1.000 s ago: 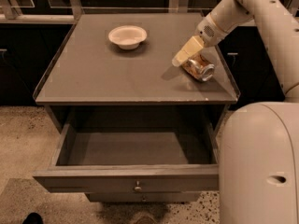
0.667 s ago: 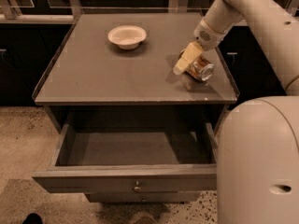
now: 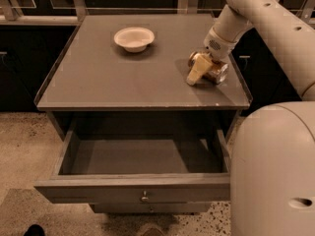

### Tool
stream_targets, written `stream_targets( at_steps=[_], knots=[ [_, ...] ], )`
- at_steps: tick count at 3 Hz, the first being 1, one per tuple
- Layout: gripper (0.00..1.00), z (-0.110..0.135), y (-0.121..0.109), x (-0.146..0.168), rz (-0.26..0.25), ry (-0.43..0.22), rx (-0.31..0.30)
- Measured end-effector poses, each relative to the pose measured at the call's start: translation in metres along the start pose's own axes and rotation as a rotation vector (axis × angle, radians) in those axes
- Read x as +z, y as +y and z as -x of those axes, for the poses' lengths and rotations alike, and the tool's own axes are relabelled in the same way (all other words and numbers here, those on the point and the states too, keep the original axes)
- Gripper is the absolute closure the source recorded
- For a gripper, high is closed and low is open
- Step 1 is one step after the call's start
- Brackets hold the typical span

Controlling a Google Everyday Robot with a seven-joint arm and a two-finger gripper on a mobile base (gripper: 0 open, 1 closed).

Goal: Place orange can into top drawer

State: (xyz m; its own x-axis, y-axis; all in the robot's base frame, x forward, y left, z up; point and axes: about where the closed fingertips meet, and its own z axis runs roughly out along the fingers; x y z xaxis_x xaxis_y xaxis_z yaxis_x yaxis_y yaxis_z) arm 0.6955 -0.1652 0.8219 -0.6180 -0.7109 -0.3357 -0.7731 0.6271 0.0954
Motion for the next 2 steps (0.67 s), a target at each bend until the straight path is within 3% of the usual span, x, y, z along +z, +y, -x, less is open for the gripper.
stream_targets(
  at_steps=[2],
  knots=[
    [0.87,0.0000,0.0000,0.0001,0.000,0.000,0.000]
  ],
)
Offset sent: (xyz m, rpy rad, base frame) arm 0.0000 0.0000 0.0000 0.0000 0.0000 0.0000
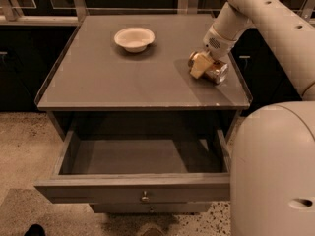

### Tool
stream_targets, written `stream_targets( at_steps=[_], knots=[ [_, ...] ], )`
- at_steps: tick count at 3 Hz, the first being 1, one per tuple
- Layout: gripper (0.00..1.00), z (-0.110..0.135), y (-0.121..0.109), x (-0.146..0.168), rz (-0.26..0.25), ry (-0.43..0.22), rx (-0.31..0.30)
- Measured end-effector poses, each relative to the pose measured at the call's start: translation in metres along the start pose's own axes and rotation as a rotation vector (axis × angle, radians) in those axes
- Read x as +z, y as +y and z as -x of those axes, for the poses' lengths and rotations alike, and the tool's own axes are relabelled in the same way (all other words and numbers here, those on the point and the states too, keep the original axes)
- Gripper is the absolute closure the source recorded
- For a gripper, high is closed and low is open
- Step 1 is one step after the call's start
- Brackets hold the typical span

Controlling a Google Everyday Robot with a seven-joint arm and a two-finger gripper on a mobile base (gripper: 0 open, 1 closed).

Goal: Place orange can into top drawer

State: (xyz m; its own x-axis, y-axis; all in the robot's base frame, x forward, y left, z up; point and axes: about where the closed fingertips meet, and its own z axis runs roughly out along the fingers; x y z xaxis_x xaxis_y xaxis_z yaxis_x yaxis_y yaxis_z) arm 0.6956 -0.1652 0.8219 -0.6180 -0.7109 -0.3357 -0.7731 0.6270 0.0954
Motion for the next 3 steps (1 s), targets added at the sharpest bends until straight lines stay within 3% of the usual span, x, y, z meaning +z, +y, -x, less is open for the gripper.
stream_targets(
  at_steps=[1,3],
  knots=[
    [1.00,0.0000,0.0000,0.0000,0.000,0.000,0.000],
    [1.00,0.0032,0.0009,-0.0089,0.000,0.000,0.000]
  ],
)
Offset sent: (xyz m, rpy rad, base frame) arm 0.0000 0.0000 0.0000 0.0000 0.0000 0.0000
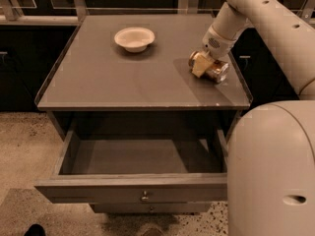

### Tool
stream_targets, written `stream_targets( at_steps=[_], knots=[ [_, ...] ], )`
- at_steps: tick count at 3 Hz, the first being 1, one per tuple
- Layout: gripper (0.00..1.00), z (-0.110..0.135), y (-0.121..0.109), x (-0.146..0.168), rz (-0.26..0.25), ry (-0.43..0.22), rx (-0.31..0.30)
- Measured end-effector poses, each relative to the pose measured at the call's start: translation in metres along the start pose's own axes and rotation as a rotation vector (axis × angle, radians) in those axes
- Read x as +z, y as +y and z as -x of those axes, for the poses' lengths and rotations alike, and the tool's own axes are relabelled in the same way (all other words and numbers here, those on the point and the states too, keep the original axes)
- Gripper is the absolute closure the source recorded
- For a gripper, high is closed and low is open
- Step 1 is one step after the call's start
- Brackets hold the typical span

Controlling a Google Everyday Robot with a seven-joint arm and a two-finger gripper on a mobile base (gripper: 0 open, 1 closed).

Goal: Place orange can into top drawer

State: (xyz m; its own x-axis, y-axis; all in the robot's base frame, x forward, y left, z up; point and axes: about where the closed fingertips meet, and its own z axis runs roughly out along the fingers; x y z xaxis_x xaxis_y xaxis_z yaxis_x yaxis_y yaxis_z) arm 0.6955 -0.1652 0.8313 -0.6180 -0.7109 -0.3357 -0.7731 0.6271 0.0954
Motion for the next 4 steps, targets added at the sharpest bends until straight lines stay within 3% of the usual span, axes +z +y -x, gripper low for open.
stream_targets(
  at_steps=[1,2,3,4],
  knots=[
    [1.00,0.001,0.000,-0.002,0.000,0.000,0.000],
    [1.00,-0.017,0.004,-0.036,-0.052,-0.077,0.093],
    [1.00,-0.042,0.030,-0.101,-0.156,-0.232,0.239],
    [1.00,-0.047,0.093,-0.163,-0.221,-0.411,0.344]
  ],
)
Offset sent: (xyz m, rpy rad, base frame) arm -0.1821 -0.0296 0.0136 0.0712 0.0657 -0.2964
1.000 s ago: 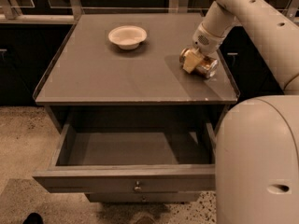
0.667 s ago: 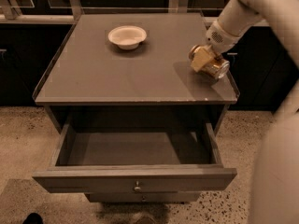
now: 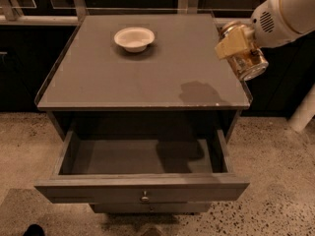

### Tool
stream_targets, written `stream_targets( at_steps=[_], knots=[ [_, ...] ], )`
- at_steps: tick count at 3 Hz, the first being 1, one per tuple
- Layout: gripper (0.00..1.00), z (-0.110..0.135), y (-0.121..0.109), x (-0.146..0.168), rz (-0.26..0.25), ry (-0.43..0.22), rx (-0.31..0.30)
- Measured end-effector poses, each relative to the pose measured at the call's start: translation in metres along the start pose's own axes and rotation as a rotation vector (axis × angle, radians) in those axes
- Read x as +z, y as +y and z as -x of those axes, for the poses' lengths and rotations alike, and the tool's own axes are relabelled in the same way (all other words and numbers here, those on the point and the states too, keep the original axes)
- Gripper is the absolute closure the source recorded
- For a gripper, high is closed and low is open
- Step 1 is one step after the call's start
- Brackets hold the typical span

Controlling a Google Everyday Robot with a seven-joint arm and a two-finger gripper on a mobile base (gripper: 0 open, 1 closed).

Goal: Place orange can into top drawer

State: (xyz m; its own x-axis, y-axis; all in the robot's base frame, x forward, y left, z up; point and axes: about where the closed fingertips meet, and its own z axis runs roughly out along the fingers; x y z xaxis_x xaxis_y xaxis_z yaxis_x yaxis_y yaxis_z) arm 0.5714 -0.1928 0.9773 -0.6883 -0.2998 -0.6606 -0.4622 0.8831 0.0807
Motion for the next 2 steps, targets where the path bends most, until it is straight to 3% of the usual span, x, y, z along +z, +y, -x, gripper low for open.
stream_targets(
  at_steps=[1,2],
  knots=[
    [1.00,-0.028,0.064,-0.028,0.055,-0.067,0.061],
    [1.00,-0.073,0.066,-0.024,0.079,-0.022,0.148]
  ],
)
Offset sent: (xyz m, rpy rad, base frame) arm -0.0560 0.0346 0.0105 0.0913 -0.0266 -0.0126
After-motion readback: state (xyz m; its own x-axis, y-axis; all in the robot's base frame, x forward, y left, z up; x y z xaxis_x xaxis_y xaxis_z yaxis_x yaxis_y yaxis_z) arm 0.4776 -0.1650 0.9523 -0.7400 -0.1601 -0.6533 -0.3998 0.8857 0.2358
